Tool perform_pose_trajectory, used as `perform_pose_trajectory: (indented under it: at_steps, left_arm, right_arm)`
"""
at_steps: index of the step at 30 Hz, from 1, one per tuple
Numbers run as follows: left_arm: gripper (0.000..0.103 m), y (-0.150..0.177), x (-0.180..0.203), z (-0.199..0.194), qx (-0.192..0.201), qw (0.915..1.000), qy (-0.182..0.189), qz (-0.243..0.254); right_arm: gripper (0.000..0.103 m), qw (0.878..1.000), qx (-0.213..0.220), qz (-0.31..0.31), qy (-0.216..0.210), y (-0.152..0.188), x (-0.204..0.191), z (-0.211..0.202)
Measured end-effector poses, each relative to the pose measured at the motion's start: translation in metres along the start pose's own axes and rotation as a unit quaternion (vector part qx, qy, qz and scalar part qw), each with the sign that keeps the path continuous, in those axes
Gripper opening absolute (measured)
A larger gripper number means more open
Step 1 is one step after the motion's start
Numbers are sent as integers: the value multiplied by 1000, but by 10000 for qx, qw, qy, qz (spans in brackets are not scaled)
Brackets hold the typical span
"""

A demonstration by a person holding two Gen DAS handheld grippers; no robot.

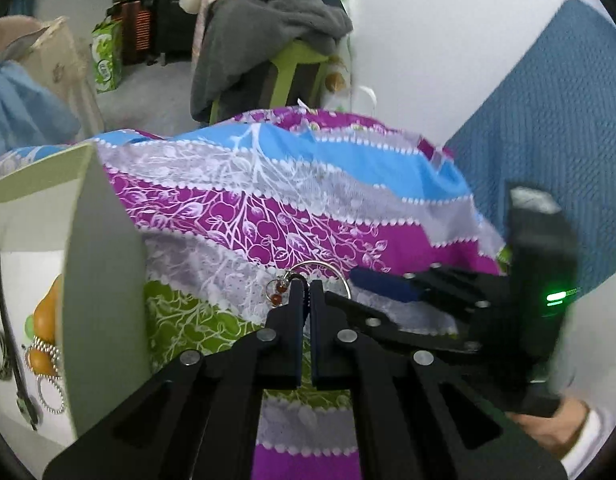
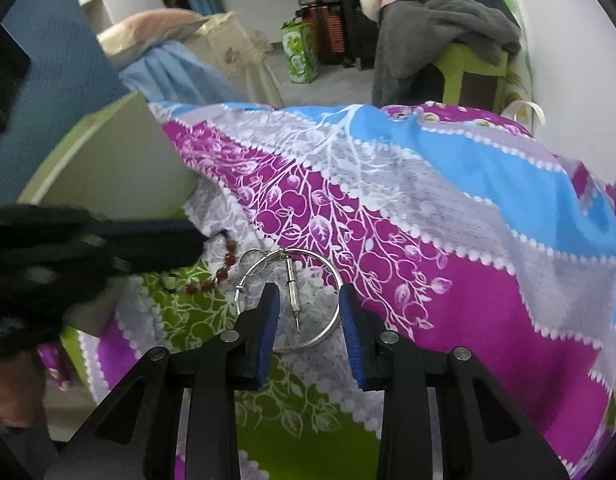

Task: Organize jewelry
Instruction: 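Grasp the red bead bracelet with the left gripper while the right grasps the silver pin, then carry both held items into the green box and open both grippers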

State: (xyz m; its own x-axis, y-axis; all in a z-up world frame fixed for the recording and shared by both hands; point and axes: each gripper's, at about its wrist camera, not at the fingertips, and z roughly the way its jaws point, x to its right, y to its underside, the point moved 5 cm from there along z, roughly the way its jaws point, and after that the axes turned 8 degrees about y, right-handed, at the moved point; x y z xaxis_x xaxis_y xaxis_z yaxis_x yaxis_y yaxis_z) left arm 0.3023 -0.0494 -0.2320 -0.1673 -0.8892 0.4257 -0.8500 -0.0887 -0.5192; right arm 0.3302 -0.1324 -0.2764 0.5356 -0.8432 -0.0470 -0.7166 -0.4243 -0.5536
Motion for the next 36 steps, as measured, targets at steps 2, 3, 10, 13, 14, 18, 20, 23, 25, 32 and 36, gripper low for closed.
perform_pose_trajectory:
  at_steps: [2,3,10,13,14,18,20,23,25,32,36]
  left_arm:
    - [2,0,-3,-6,44,10000,-8,-58]
    - [2,0,-3,-7,56,9999,2,-98]
    - [2,3,-7,-12,84,9998,30,-205]
    - [2,4,-8,-14,118,9995,60,-273]
    - [2,4,-9,-15,121,9995,74,-296]
    - [2,5,-8,-22,178,9993,103,-315]
    - [2,5,-8,-25,206,9992,114,-323]
    - [2,4,-10,-32,256,9990,138,-348]
    - [2,4,-11,-35,283,9987,167,-394]
    - [2,-1,-5,-51,382,9983,248,-350]
    - [2,-9,1,-69,510,9978,298,-296]
  right_arm:
    - [36,9999,0,-102,60,-1,-3,7]
    - [39,9999,-7,-128,91,-1,-3,9]
    - [29,9985,50,-386,387,1,-8,14]
    - [12,9985,22,-326,448,2,-7,13]
    - [9,9983,21,-313,496,2,-7,12]
    - [5,9983,-27,-138,561,4,-2,8]
    - [5,9983,-10,-53,579,5,1,2]
    - [4,9980,52,58,623,4,5,-11]
    - [4,9978,114,98,651,4,4,-21]
    - [3,9966,266,153,768,0,-1,-51]
    - [2,9958,383,230,797,-7,-2,-68]
